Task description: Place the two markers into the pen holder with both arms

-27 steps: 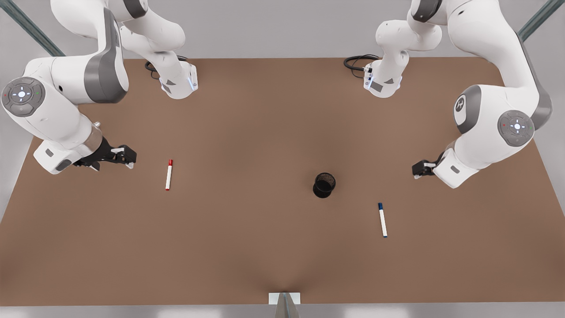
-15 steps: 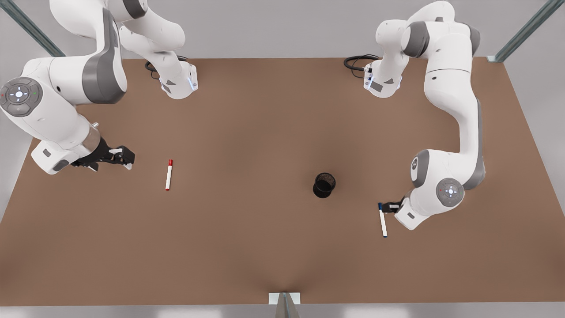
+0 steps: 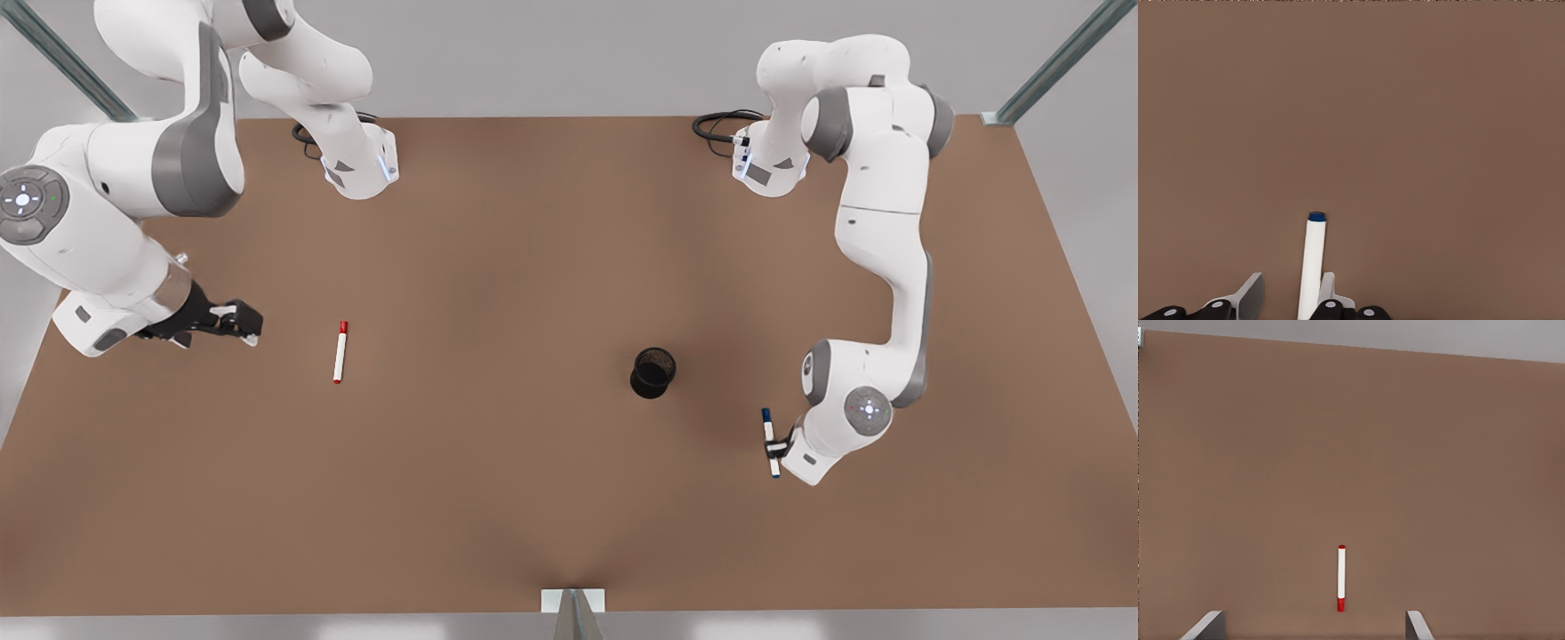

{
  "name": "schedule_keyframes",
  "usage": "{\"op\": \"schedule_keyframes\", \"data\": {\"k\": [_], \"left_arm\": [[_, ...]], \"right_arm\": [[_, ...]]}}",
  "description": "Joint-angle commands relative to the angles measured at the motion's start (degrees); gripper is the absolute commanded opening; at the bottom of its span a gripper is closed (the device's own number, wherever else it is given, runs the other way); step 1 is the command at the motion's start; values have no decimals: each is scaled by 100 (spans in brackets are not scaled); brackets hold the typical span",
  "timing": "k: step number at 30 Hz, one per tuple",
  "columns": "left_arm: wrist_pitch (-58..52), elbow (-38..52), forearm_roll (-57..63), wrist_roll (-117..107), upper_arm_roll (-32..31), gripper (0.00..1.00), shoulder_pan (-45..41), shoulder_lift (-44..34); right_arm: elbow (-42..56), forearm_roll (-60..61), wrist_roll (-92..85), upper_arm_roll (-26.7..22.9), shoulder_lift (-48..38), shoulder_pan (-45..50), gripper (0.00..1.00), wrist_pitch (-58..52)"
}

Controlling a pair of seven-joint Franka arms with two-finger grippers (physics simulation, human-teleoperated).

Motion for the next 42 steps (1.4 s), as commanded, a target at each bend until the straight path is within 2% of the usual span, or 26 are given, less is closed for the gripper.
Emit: {"op": "schedule_keyframes", "data": {"k": [1,3,6,9,10,14,16,18,26,31,34,37,40,42], "left_arm": [[252,50,21,-2,0,55,-15,37],[252,94,21,-2,-9,54,-24,117],[374,129,21,-2,-9,54,-33,248],[375,305,21,-2,-9,51,-33,416],[375,305,21,-2,-9,50,-33,424],[383,331,30,6,-9,47,-33,512],[383,349,21,-2,-9,45,-33,556],[383,349,21,-2,-9,40,-33,565],[392,349,21,-2,-9,37,-33,609],[471,349,21,-2,-9,35,-33,635],[471,349,12,-37,-18,22,-42,626],[471,375,12,-46,-18,21,-42,609],[427,384,-14,-37,-18,21,-42,424],[-213,384,-23,-11,-35,21,-42,82]], "right_arm": [[3,75,38,40,68,59,100,238],[11,40,91,101,532,173,100,791],[20,75,74,93,1552,94,100,2277],[-164,75,82,93,1958,-161,100,2498],[-445,155,56,303,1931,-354,100,2516],[-1367,119,188,374,1501,-451,100,2480],[-2677,119,188,374,1035,-557,100,3570],[-2775,119,144,365,1158,-671,100,3693],[-2810,119,73,365,1712,-978,100,4194],[-2757,119,109,391,1694,-917,100,4133],[-2827,111,-217,383,1808,-1137,100,4115],[-3012,111,-217,383,2010,-1260,100,4335],[-3030,102,-6,391,2116,-970,99,4493],[-3231,23,65,391,2020,-855,97,4537]]}}
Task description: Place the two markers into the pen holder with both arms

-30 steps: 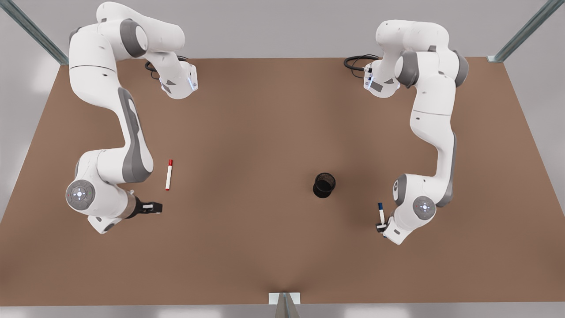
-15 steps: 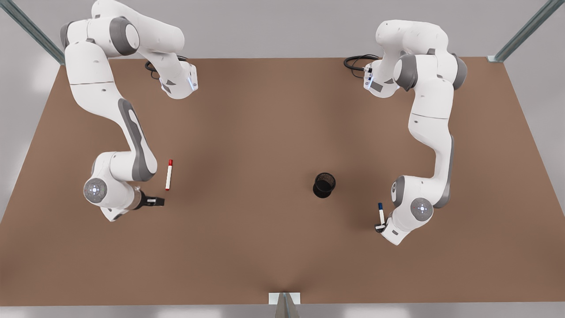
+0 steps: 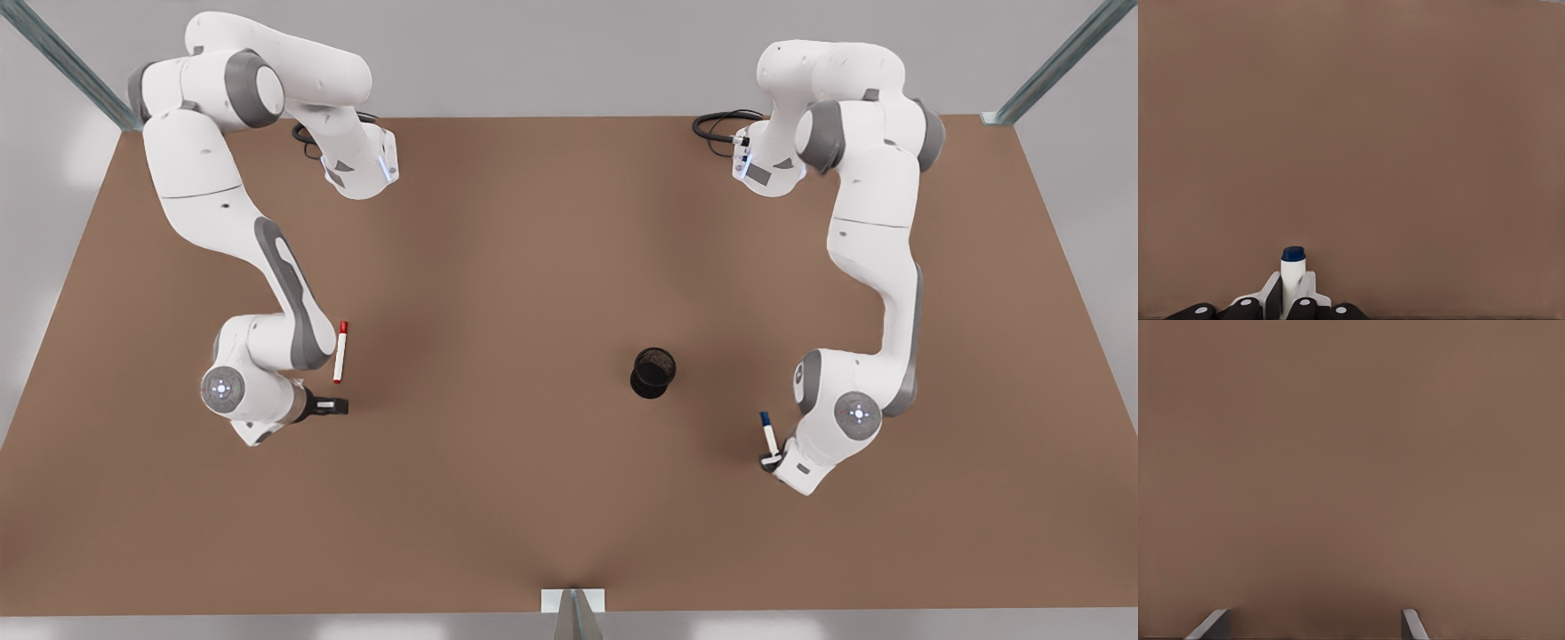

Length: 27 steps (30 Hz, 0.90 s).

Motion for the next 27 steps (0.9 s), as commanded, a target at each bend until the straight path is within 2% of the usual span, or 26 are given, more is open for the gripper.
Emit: {"op": "schedule_keyframes", "data": {"k": [1,4,6,11,16,18,20,21,22,24,27], "left_arm": [[-846,28,-84,105,-125,21,7,-306],[-1716,222,-49,122,-301,21,-54,-947],[-1972,248,-119,481,-740,21,-1,-1448],[-1972,292,-1674,5060,-969,21,-10,-1923],[-1910,170,-3607,9085,-952,21,-36,-2178],[-1656,-340,-3960,10334,-952,21,-54,-2441],[-996,-1307,-3969,10546,-943,21,-212,-2996],[-961,-1395,-4013,10564,-961,21,-221,-2987],[-882,-1439,-4539,11432,-952,21,-186,-3013],[-891,-1615,-4645,11758,-961,21,-168,-3013],[-873,-2071,-5726,13612,-952,21,-151,-3004]], "right_arm": [[-316,-125,42,0,-149,-11,97,382],[-1143,-177,42,-9,-466,-116,94,1041],[-1547,-186,42,-9,-764,-371,90,1041],[-2013,-186,174,105,-1055,-415,83,1200],[-2180,-274,561,290,-1073,-327,82,1243],[-2189,-309,561,290,-1037,-310,79,1252],[-2215,-318,561,290,-1002,-327,70,1252],[-2215,-423,561,290,-1011,-336,63,1252],[-2215,-423,561,290,-1011,-336,59,1252],[-2233,-432,561,290,-1028,-336,56,1243],[-2268,-432,561,290,-985,-336,54,1261]]}}
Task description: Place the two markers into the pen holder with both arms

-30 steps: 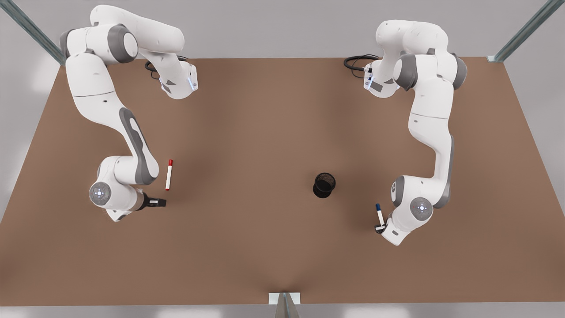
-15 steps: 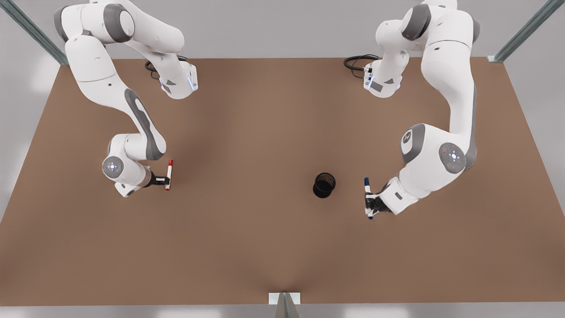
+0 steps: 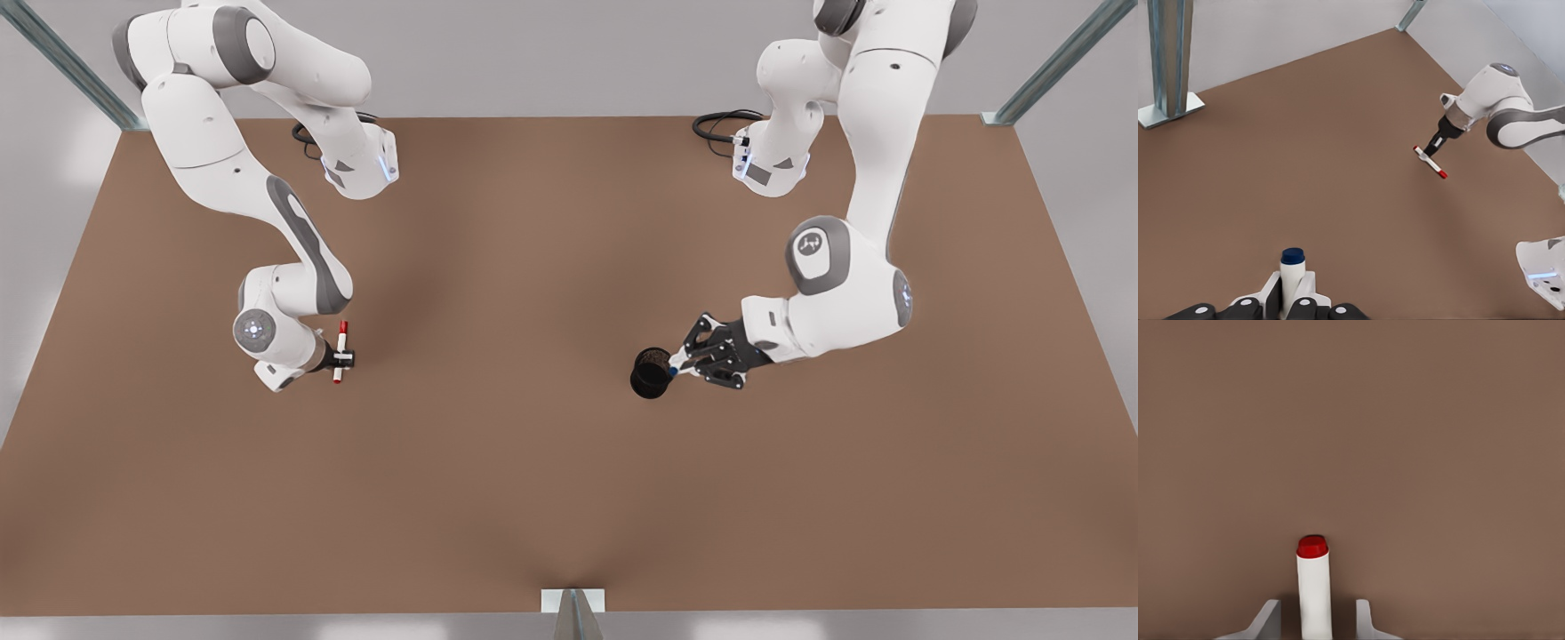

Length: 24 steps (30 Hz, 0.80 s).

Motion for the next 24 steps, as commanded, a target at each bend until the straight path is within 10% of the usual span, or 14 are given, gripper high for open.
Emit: {"op": "schedule_keyframes", "data": {"k": [1,15,24], "left_arm": [[253,-263,-1210,7395,6,21,-6,-1],[508,-1124,-3312,10069,-11,21,-164,421],[508,-1204,-3321,10077,-11,21,-155,816]], "right_arm": [[-2,-15,211,1,9,7,52,30],[244,-15,193,247,-316,7,21,-66],[3627,29,798,950,-79,973,21,-989]]}}
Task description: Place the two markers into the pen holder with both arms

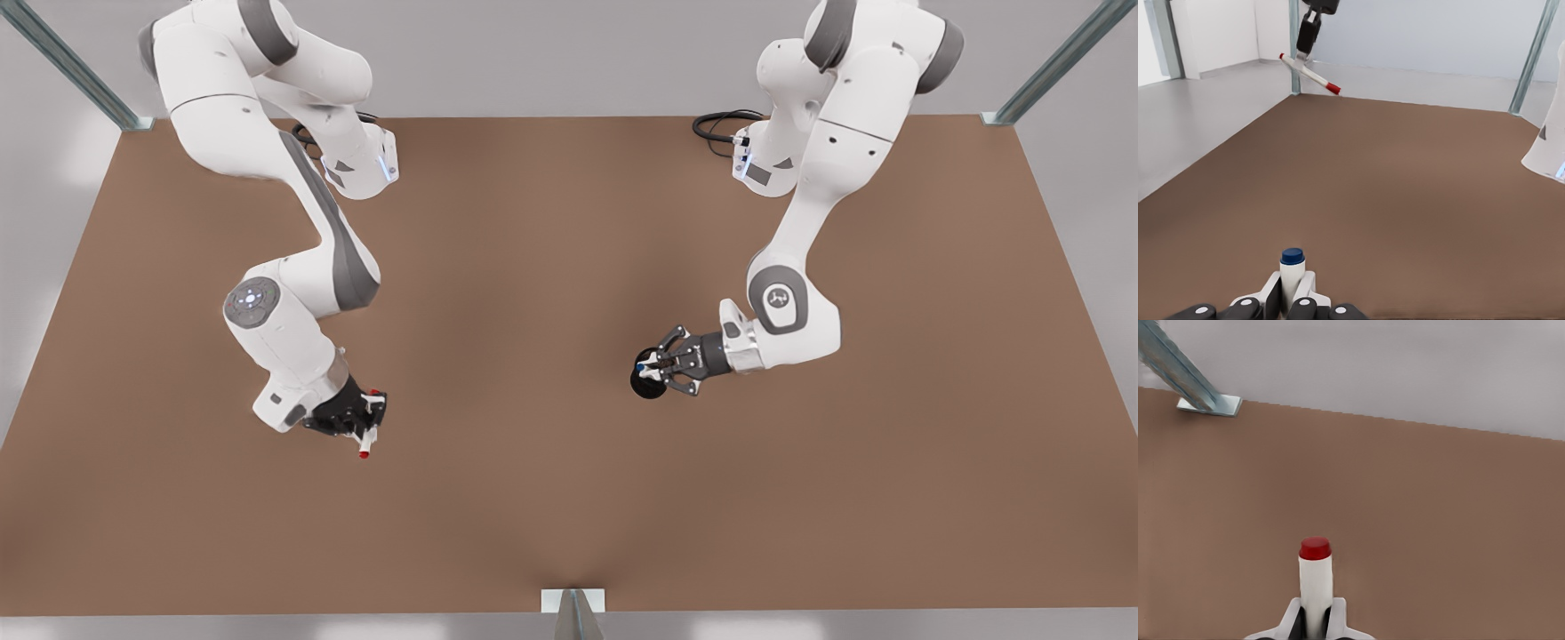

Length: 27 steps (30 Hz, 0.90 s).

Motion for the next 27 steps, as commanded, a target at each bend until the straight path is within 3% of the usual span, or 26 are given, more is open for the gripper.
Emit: {"op": "schedule_keyframes", "data": {"k": [1,2,6,9,12,16,19,21,22,24,27], "left_arm": [[-88,-22,23,2731,-7,21,-1,32],[-211,-136,23,2283,-15,100,-1,14],[-466,-145,155,1799,46,100,78,-276],[-1836,505,2193,-432,152,100,1326,-338],[-2883,2052,4548,-5344,160,100,1730,-320],[-4122,3494,7045,-10865,239,100,1722,-355],[-4122,3503,8847,-12140,257,100,1704,-873],[-4122,3327,8768,-12571,266,100,1563,-1673],[-4140,3283,8777,-12571,257,100,1563,-1709],[-4122,3301,8751,-12571,248,100,1555,-1612],[-4131,3283,8751,-12571,248,100,1563,-1506]], "right_arm": [[287,-70,984,9,28,234,21,-298],[287,-53,1141,106,36,339,21,167],[296,-70,2021,114,379,893,21,1775],[226,-62,2522,228,414,1174,21,2628],[103,-62,2935,510,546,1446,21,3788],[-108,-79,2909,510,1161,2141,21,6548],[164,-132,2856,422,1161,2440,21,6548],[200,-817,2847,404,1188,2545,21,6548],[252,-984,2803,282,1284,2650,21,6548],[718,-1046,2751,-1071,1530,3924,21,6548],[1474,-1037,2672,-2170,2189,4900,21,6540]]}}
